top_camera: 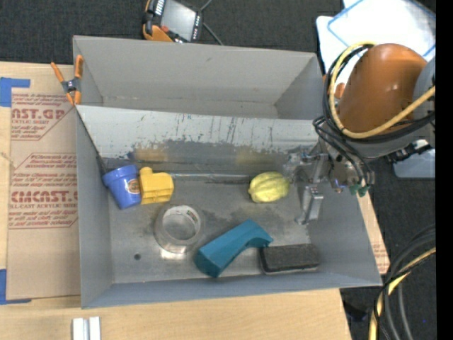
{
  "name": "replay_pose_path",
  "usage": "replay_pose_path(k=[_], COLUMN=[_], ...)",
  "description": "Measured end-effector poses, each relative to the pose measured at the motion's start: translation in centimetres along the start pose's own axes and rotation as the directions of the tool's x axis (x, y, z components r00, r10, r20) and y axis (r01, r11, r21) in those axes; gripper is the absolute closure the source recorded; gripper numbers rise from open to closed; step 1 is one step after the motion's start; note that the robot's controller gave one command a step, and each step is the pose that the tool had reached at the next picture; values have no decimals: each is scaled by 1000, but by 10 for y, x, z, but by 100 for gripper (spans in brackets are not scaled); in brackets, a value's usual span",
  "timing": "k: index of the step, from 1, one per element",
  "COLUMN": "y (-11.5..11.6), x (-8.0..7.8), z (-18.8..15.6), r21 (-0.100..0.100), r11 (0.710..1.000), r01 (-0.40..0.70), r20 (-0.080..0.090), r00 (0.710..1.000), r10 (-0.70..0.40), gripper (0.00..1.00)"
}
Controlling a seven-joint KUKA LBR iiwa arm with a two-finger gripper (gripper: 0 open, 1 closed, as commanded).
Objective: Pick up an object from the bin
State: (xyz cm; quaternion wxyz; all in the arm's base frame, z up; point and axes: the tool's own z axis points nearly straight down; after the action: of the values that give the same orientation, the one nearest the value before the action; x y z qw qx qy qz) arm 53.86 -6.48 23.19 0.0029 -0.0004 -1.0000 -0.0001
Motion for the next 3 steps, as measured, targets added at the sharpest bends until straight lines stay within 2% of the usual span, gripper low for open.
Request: replay_pose_path(k=[1, 2, 3], y=[0, 47, 70], x=[-2, 31, 54], z=[-5, 113, 81], r21=[1, 2, 6], r11=[1000, 987, 944], r01=[2, 163, 329], r20=[8, 10, 12], r00=[1000, 987, 944], r10=[-2, -163, -329], gripper=[0, 0, 0])
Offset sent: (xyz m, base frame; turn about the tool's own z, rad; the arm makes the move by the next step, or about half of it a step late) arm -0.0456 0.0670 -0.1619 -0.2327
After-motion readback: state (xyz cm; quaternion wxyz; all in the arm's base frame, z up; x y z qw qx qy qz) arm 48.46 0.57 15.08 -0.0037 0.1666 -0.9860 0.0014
